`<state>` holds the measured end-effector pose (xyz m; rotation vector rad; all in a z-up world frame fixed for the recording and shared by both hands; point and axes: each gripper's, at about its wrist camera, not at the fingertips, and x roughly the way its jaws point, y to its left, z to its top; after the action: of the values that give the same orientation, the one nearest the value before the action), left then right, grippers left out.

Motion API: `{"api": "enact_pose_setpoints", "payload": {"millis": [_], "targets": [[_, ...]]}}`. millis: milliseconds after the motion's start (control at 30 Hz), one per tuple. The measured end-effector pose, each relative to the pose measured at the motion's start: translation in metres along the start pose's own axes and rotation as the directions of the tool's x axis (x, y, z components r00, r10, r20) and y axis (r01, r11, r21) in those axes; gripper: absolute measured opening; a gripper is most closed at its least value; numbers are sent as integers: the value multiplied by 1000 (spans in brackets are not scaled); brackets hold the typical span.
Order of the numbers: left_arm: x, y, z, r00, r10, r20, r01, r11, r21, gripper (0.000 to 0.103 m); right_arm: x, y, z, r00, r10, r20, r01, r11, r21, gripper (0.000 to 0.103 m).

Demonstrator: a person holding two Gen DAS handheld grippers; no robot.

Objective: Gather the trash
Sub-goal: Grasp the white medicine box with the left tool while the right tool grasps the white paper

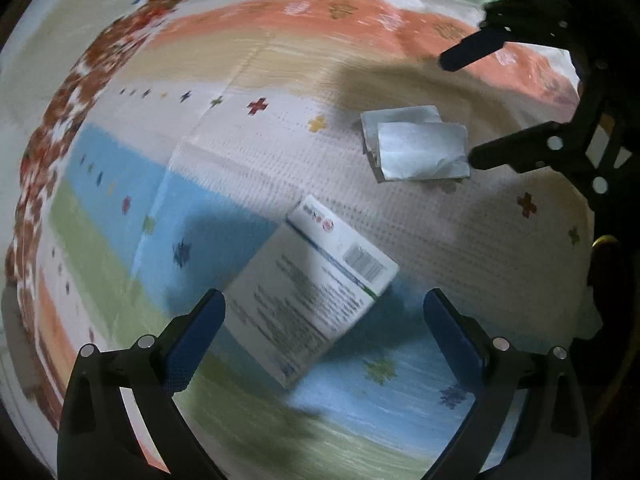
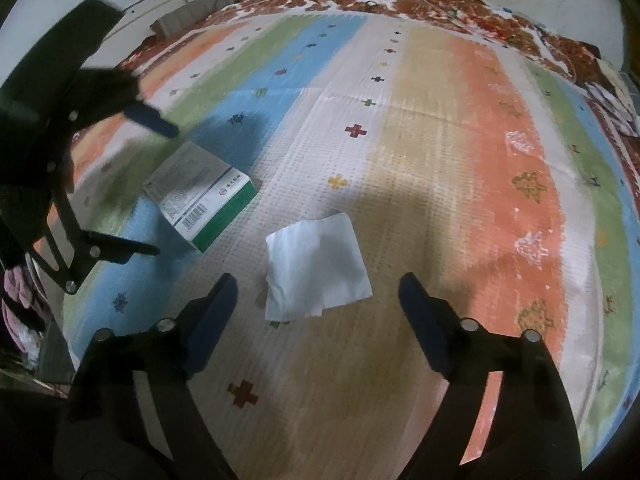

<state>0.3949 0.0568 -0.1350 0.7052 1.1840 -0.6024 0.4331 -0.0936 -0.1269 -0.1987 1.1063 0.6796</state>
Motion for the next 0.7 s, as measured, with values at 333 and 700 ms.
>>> {"api": "enact_pose_setpoints", "payload": {"millis": [333,700], "targets": [[33,13,8,994,-79,-80,83,995,46,95,28,2,1,998,40,-49,-40,999,-12,36],[33,10,-24,987,-152,-57,131,952,-277,82,11,10,-2,999,29,-44,-31,999,-41,8]]}}
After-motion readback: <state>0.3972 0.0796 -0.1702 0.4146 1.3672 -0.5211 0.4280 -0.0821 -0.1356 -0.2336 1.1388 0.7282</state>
